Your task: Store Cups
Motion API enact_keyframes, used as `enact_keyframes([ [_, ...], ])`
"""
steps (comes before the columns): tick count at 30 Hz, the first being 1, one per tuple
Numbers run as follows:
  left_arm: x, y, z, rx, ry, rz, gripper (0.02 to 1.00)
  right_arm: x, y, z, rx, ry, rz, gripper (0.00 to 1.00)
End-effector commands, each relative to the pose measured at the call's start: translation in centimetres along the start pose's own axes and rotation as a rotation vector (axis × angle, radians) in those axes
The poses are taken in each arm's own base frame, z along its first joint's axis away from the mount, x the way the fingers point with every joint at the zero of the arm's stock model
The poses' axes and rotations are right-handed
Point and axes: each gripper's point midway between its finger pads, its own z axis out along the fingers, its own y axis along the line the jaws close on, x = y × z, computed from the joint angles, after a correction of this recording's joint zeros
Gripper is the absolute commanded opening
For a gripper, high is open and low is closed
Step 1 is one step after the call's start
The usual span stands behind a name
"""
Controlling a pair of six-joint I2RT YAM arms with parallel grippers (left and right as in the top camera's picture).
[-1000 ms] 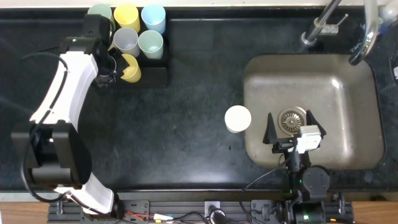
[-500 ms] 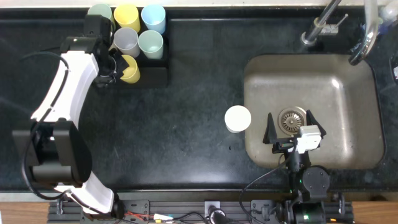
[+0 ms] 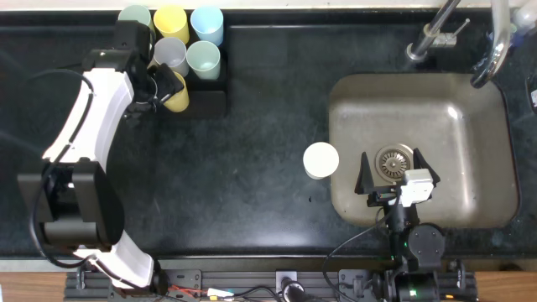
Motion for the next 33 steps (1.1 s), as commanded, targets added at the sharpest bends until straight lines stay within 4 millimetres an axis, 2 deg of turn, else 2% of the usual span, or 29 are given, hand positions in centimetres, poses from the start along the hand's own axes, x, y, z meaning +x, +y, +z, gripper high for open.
enact_keyframes([
  [1, -1.6, 0.0, -5.6, 0.07, -0.13, -0.011, 0.998, 0.4, -0.1, 0.0, 0.002, 0.0, 0.007, 0.996],
  [5, -2.0, 1.7, -11.6, 0.1, -0.251, -0.029, 1.0, 0.4, -0.1, 0.0, 0.002, 0.0, 0.007, 0.998],
  [8, -1.0, 4.6, -16.9, 0.099, -0.347, -0.048, 1.0, 0.3, -0.1, 0.0, 0.002, 0.0, 0.007, 0.998],
  [10, 0.6, 7.1, -20.2, 0.1, -0.403, -0.04, 1.0, 0.3, -0.1, 0.0, 0.002, 0.0, 0.007, 0.998],
  [11, 2.0, 8.3, -21.7, 0.12, -0.433, -0.001, 1.0, 0.4, -0.1, 0.0, 0.002, 0.0, 0.007, 0.998],
  [13, 4.3, 10.5, -22.8, 0.148, -0.489, 0.053, 1.0, 0.3, -0.1, 0.0, 0.002, 0.0, 0.007, 0.998],
  [15, 6.8, 13.1, -22.4, 0.177, -0.556, 0.08, 1.0, 0.4, -0.1, 0.0, 0.002, 0.0, 0.007, 0.998],
  [17, 9.0, 15.4, -21.1, 0.214, -0.641, 0.056, 1.0, 0.4, -0.1, 0.0, 0.002, 0.0, 0.007, 0.998],
  [20, 10.0, 16.4, -18.7, 0.321, -0.798, 0.01, 1.0, 0.4, -0.1, 0.0, 0.002, 0.0, 0.007, 0.996],
  [23, 9.1, 15.7, -17.1, 0.426, -0.969, -0.017, 1.0, 0.4, -0.1, 0.0, 0.002, 0.0, 0.007, 0.998],
  [26, 7.8, 14.2, -16.8, 0.498, -1.138, 0.034, 1.0, 0.4, -0.1, 0.0, 0.002, 0.0, 0.007, 0.998],
  [30, 7.7, 11.5, -16.8, 0.479, -1.326, 0.329, 1.0, 0.4, -0.1, 0.0, 0.002, 0.0, 0.007, 0.998],
  [33, 8.3, 10.6, -14.8, 0.425, -1.326, 0.495, 1.0, 0.4, -0.1, 0.0, 0.002, 0.0, 0.007, 0.998],
])
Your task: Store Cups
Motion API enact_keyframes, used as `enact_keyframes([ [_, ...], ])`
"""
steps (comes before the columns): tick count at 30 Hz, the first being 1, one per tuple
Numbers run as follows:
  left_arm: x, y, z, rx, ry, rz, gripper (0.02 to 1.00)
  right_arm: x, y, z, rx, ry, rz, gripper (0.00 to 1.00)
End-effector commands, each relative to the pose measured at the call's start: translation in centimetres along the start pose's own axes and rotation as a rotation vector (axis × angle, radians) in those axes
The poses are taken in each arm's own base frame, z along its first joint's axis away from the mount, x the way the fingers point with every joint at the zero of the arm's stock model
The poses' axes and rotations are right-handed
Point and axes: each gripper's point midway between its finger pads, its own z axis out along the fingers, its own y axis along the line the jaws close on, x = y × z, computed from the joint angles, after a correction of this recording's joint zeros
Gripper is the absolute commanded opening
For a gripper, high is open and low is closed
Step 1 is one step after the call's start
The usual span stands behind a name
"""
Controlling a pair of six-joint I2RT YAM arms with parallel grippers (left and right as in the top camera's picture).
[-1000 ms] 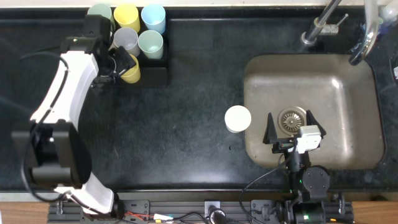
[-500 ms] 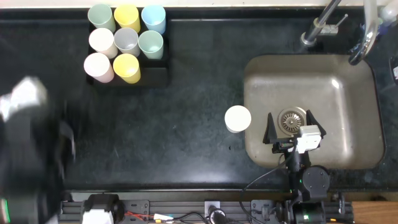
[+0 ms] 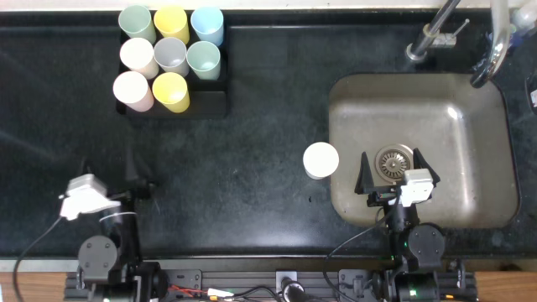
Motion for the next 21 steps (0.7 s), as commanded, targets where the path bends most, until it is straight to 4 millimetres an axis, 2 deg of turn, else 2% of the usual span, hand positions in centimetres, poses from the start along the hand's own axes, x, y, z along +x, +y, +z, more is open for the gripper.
enact_keyframes([
  [1, 3.4, -0.9, 0.2, 0.093, 0.055, 0.304, 1.0, 0.4, -0.1, 0.0, 0.002, 0.001, 0.007, 0.996],
  [6, 7.2, -0.4, 0.1, 0.108, 0.162, 0.32, 1.0, 0.4, -0.1, 0.0, 0.002, 0.001, 0.007, 0.996],
  [21, 7.2, -0.5, 0.1, 0.115, 0.165, 0.319, 0.998, 0.4, -0.1, 0.0, 0.002, 0.001, 0.007, 0.998],
])
